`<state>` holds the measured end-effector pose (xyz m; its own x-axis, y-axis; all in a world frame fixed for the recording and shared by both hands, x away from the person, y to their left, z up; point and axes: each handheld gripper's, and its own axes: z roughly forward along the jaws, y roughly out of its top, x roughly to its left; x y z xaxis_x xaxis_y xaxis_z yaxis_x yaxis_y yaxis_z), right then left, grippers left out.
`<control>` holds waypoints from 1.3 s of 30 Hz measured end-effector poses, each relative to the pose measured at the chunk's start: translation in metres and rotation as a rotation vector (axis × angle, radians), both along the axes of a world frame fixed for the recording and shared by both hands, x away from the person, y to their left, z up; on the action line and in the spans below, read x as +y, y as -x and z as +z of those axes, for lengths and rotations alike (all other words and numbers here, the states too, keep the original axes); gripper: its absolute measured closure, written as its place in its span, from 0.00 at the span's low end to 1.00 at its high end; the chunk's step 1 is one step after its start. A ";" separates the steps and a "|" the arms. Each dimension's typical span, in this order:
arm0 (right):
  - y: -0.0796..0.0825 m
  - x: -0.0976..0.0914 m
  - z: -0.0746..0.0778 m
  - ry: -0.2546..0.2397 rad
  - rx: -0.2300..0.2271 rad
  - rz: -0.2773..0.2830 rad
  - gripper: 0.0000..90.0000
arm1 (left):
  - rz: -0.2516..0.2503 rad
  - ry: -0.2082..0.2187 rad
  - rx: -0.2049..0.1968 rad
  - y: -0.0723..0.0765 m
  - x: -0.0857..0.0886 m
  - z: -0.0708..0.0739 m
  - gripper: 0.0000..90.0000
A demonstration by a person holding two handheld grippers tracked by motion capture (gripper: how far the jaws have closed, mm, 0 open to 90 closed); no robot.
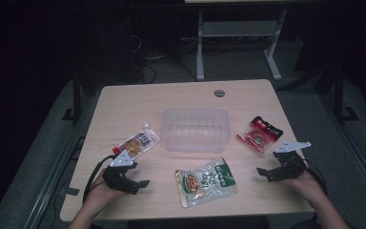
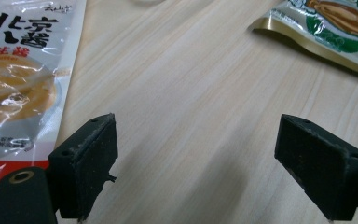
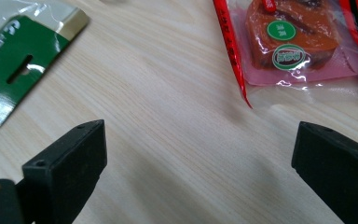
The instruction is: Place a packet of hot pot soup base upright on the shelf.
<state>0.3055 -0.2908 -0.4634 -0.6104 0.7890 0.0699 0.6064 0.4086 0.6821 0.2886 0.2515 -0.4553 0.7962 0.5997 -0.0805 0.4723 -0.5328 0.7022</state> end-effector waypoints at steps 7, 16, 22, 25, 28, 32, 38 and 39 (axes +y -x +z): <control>-0.003 -0.003 0.018 -0.023 -0.019 -0.012 0.10 | -0.004 0.029 0.009 0.002 -0.002 0.002 0.14; -0.027 -0.006 0.035 -0.050 -0.019 -0.022 0.50 | -0.014 0.019 0.022 0.004 -0.008 0.003 0.14; -0.047 -0.003 0.041 -0.055 -0.026 -0.022 0.80 | -0.017 0.012 0.021 0.004 -0.010 0.004 0.14; -0.057 -0.002 0.045 -0.068 -0.024 -0.029 0.98 | -0.019 0.012 0.020 0.004 -0.010 0.004 0.14; -0.066 -0.002 0.047 -0.074 -0.026 -0.022 1.00 | -0.021 0.013 0.017 0.005 -0.011 0.004 0.14; -0.080 0.002 0.049 -0.072 -0.037 -0.020 1.00 | -0.023 0.009 0.023 0.006 -0.011 0.004 0.14; -0.101 0.005 0.044 -0.062 -0.036 -0.035 1.00 | -0.026 0.005 0.028 0.005 -0.011 0.003 0.14; -0.104 0.006 0.041 -0.042 -0.026 -0.035 1.00 | -0.026 0.004 0.028 0.005 -0.011 0.003 0.14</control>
